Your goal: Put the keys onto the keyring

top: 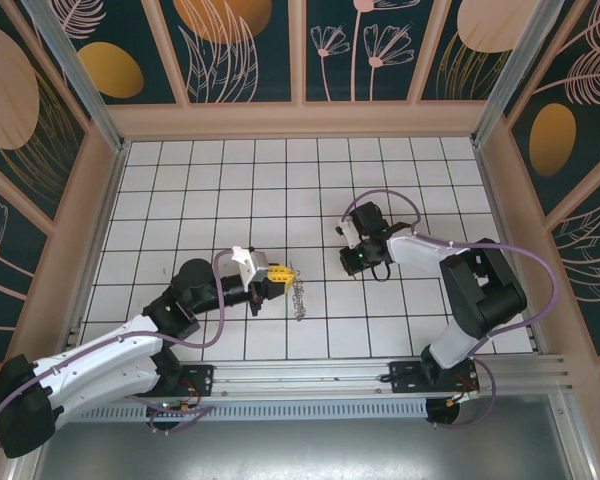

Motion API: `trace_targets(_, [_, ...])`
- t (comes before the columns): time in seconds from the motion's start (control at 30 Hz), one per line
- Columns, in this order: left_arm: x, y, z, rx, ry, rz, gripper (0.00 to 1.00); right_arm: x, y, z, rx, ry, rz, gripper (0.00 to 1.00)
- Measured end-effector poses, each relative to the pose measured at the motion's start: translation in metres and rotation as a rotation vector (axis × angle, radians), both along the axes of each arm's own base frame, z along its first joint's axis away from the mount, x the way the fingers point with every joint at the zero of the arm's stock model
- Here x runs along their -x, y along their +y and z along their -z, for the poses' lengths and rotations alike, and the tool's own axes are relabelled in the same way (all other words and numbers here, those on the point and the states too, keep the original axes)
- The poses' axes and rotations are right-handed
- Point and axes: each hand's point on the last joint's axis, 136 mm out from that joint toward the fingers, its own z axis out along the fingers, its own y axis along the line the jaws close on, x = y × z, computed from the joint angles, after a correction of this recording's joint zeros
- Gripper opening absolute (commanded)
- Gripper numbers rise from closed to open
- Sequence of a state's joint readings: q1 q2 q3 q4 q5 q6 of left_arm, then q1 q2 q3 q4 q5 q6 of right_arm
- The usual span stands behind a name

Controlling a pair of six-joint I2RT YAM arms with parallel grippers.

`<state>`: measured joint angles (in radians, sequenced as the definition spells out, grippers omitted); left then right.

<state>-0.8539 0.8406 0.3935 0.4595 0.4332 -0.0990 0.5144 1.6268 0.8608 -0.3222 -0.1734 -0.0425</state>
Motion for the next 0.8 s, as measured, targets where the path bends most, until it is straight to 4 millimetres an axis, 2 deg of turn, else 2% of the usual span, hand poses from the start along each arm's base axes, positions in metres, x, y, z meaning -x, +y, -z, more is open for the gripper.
trace_targets(0.23, [-0.001,0.0,0.0,0.0,0.0,-0.004,0.0,0.0,0.0,0.0,0.0,-0.001,-0.001,0.0])
trace_targets(0.5, [-0.001,0.001,-0.001,0.002,-0.002,-0.007,0.0,0.001,0.0,0.0,-0.001,-0.002,-0.001,0.0])
trace_targets(0.6, [-0.003,0.001,0.001,-0.01,0.007,-0.019,0.0,0.008,-0.002,-0.003,-0.006,-0.007,-0.012,0.0])
trace_targets(0.7, [-0.005,0.002,0.001,-0.022,0.015,-0.03,0.0,0.019,0.004,-0.019,-0.029,-0.058,-0.05,0.0])
trace_targets(0.8, [-0.008,0.002,-0.005,-0.026,0.015,-0.049,0.0,0.021,0.012,-0.06,-0.097,-0.199,-0.089,0.0])
